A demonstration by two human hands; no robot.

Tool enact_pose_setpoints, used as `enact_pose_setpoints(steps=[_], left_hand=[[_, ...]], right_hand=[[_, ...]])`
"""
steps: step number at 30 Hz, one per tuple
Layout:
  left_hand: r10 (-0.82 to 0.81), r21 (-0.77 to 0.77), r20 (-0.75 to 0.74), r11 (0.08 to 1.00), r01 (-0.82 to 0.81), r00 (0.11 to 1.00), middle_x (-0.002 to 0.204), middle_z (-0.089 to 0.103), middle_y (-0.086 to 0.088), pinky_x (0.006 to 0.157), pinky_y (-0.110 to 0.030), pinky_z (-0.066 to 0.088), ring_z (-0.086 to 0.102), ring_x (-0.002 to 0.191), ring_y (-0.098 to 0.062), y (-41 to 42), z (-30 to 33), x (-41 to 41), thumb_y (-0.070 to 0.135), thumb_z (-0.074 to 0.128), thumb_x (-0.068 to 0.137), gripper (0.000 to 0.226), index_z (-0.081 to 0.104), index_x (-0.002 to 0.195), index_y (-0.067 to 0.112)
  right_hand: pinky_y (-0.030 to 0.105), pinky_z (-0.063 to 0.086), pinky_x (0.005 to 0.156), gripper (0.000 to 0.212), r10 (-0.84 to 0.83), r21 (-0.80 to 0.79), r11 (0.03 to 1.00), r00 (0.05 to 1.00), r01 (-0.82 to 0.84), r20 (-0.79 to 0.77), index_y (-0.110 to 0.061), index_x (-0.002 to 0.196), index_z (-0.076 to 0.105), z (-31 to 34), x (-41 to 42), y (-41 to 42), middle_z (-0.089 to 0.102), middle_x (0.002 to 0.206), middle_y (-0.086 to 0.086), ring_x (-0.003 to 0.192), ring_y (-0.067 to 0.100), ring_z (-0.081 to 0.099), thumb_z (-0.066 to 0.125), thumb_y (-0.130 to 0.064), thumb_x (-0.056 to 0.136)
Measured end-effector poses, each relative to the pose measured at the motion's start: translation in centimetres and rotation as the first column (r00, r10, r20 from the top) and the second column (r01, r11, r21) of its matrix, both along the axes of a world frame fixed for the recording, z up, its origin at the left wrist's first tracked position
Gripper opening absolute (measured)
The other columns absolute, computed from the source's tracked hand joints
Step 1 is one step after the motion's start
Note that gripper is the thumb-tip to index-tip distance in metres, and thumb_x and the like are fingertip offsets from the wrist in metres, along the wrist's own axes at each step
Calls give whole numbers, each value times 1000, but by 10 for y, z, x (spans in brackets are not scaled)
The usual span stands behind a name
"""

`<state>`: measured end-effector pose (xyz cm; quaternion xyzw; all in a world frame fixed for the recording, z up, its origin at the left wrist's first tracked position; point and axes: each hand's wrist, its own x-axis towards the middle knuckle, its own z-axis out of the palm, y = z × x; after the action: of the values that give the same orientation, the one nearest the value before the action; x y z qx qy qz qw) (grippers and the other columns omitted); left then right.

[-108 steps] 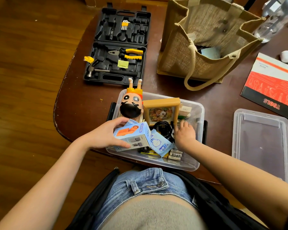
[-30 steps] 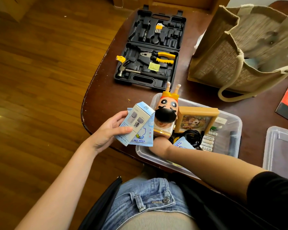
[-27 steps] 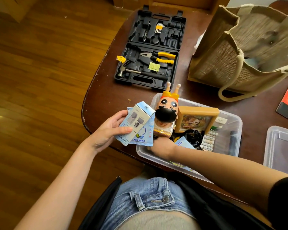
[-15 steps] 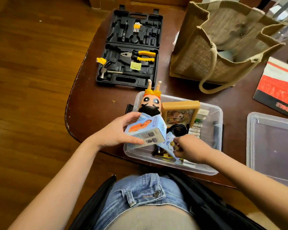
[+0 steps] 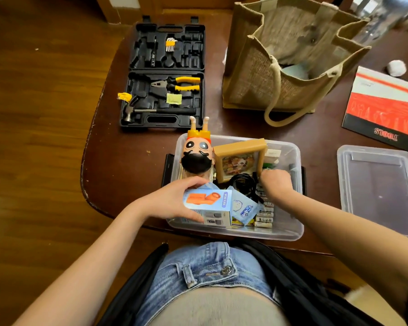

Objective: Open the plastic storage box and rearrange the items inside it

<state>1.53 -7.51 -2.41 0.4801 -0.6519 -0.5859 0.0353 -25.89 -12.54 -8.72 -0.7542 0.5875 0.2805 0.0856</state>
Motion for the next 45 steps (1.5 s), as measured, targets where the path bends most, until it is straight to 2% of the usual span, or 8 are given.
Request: enact_pose_setpoints(steps=[5,12,23,30,33,37,41,45], left_hand=[[28,8,2,1000,-28,1000,119,49,25,84,-4,41,49,105,10,0,-1,1,38,84,67,69,38,116,53],[39,8,-3,999,-39,999,120,50,23,81,-2,39,49,105,10,-2,-4,5,39,84,67,72,41,124,45],[64,18,-25,998,-64,998,120,51,25,81,-2,39,50,106,11,-1,-4,7,36,84,67,69,40,118,52],[200,65,-128,979,-193,971,123,57,17,91,-8,42,54,114,4,-1,-1,17,24,87,64,70,49,121,39],[312,150,-200,947,-285,929,126,58,11,98,-15,44,55,117,-1,1,-1,26,13,87,62,74,50,123,31],[478,282,-293,871,-403,828,127,60,2,94,-23,49,57,118,-11,4,1,38,30,93,46,91,50,125,21],[529,322,-328,841,-434,782,123,64,1,88,-22,51,59,115,-13,6,3,42,38,93,43,91,51,122,20],[535,327,-322,837,-439,781,123,64,3,89,-23,51,59,116,-14,9,0,41,37,93,44,89,52,122,22]], right_hand=[[33,40,58,24,-31,-29,999,998,33,63,-4,108,52,-4,-4,-1,68,104,12,90,30,67,40,4,89],[29,41,57,26,-5,-14,1000,999,6,43,-8,94,66,0,-4,-2,70,97,7,88,26,66,45,5,85],[31,43,60,29,-35,12,999,998,34,46,-4,98,66,0,-4,-8,69,101,12,92,30,65,47,9,82],[28,42,59,21,57,200,979,994,-37,-95,-9,98,62,20,3,16,64,98,4,89,24,62,47,-1,86],[28,41,61,10,120,268,958,992,-106,-38,-12,79,52,33,2,31,55,82,3,77,25,54,49,-10,88],[28,39,62,39,76,299,948,991,-107,112,-15,58,31,42,9,43,39,63,2,71,27,46,51,-21,90],[31,43,63,17,21,153,988,999,-28,48,-8,71,48,36,8,30,59,86,6,83,28,60,49,-6,88],[32,43,60,17,-20,93,995,1000,21,-6,-7,73,51,25,-3,15,67,98,11,90,29,64,47,8,81]])
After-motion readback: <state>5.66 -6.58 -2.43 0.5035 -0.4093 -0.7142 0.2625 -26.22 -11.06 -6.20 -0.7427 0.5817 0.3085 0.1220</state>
